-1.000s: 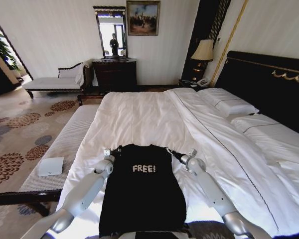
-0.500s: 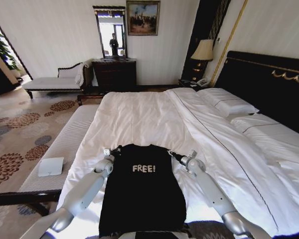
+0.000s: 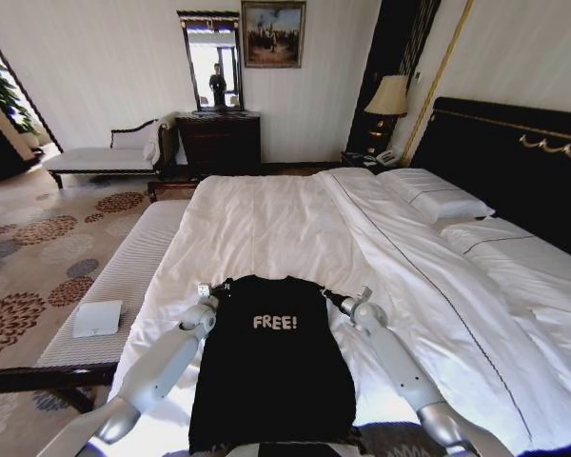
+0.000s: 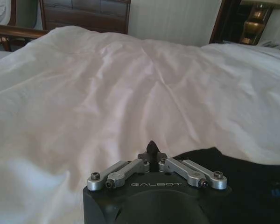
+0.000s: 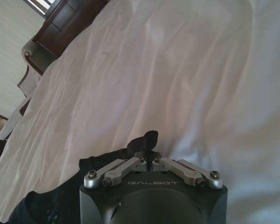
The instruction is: Fold the clothes on the bed.
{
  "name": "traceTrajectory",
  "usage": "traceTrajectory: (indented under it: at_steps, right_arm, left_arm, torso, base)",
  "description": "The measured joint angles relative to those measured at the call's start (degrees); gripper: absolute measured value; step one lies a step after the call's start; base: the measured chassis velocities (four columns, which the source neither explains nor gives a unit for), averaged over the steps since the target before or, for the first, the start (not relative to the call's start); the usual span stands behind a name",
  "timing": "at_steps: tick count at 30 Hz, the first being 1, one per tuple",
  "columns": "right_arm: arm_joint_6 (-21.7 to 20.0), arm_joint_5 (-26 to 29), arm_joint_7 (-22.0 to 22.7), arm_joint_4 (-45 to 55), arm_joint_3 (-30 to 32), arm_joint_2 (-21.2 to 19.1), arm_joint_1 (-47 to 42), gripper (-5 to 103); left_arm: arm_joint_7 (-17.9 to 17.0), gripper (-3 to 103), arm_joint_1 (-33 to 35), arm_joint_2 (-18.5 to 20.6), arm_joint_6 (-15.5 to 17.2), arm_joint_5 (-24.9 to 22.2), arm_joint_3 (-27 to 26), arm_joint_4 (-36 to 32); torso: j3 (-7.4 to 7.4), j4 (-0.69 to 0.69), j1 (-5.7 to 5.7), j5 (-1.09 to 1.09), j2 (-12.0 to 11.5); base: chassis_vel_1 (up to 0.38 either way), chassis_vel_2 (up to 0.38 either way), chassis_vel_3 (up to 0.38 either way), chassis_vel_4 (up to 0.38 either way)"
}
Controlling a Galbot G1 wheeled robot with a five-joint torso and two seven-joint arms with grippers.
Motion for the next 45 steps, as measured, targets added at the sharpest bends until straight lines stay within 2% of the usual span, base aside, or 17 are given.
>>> traceTrajectory:
  at_steps: [7, 15, 21, 26, 27, 29, 31, 34, 37, 39, 45]
  right_arm:
    - [0.3, 0.5, 1.3, 6.5, -1.3, -3.5, 1.9, 1]
    - [0.3, 1.7, 2.4, 4.1, -4.8, -3.2, 9.1, 1]
    - [0.7, 1.4, 2.3, -2.9, -8.4, -0.8, 14.5, 1]
    - [2.0, -0.6, 1.3, -10.2, -10.8, 1.8, 18.8, 1]
    - [2.7, -1.6, 0.9, -13.3, -11.5, 2.8, 20.5, 1]
    - [3.2, -2.2, 0.6, -15.3, -12.0, 3.9, 21.9, 1]
    - [4.0, -3.1, 0.4, -18.8, -12.7, 5.8, 24.5, 1]
    - [5.0, -4.4, 0.4, -20.9, -13.0, 6.8, 25.9, 1]
    - [7.7, -7.3, -0.5, -25.0, -13.3, 8.1, 28.0, 1]
    - [8.2, -7.9, -0.9, -25.5, -13.3, 8.2, 28.1, 1]
    - [10.9, -10.1, -2.9, -27.4, -13.1, 8.1, 28.1, 1]
  left_arm:
    - [-1.0, 3, -0.8, 2.9, 0.0, -3.1, -1.3, -3.9]
    - [-1.7, 3, -4.9, 2.8, 0.3, -5.1, -1.6, -2.3]
    - [-0.8, 3, -10.0, 1.2, 0.3, -5.3, -0.2, 4.6]
    - [0.9, 3, -17.2, -0.9, 0.0, -4.7, 2.1, 12.8]
    - [1.7, 3, -20.3, -1.8, -0.3, -4.1, 3.3, 16.5]
    - [2.2, 3, -22.1, -2.2, -0.5, -3.8, 4.0, 18.4]
    - [3.2, 3, -24.0, -2.7, -0.7, -3.6, 5.6, 20.3]
    - [3.9, 3, -24.9, -3.3, -0.8, -3.0, 6.3, 21.4]
    - [4.2, 3, -26.3, -6.3, -1.4, -1.0, 5.6, 25.3]
    - [4.2, 3, -26.5, -6.8, -1.5, -0.7, 5.4, 26.1]
    - [4.4, 3, -28.9, -12.2, -2.1, 1.8, 3.8, 33.6]
  torso:
    - [0.00, 0.00, 0.00, 0.00, 0.0]
    - [0.00, 0.01, 0.00, 0.00, 0.0]
    - [0.00, 0.01, 0.00, -0.01, 0.0]
    - [0.00, 0.01, 0.00, 0.00, 0.0]
    - [0.01, -0.01, 0.01, -0.01, 0.0]
    - [0.01, -0.04, 0.02, 0.02, 0.0]
    - [0.01, 0.01, 0.02, 0.01, 0.0]
    - [0.01, 0.02, 0.02, -0.01, 0.0]
    - [-0.01, 0.02, 0.00, -0.02, 0.0]
    - [-0.01, 0.01, 0.00, -0.01, 0.0]
    - [0.00, 0.00, 0.02, 0.01, 0.0]
  base:
    - [0.000, 0.000, 0.000, 0.000]
    - [0.000, 0.000, 0.000, 0.000]
    - [0.000, 0.000, 0.000, 0.000]
    - [0.000, 0.000, 0.000, 0.000]
    - [0.000, 0.000, 0.000, 0.000]
    - [0.000, 0.000, 0.000, 0.000]
    - [0.000, 0.000, 0.000, 0.000]
    - [0.000, 0.000, 0.000, 0.000]
    - [0.000, 0.000, 0.000, 0.000]
    - [0.000, 0.000, 0.000, 0.000]
    - [0.000, 0.000, 0.000, 0.000]
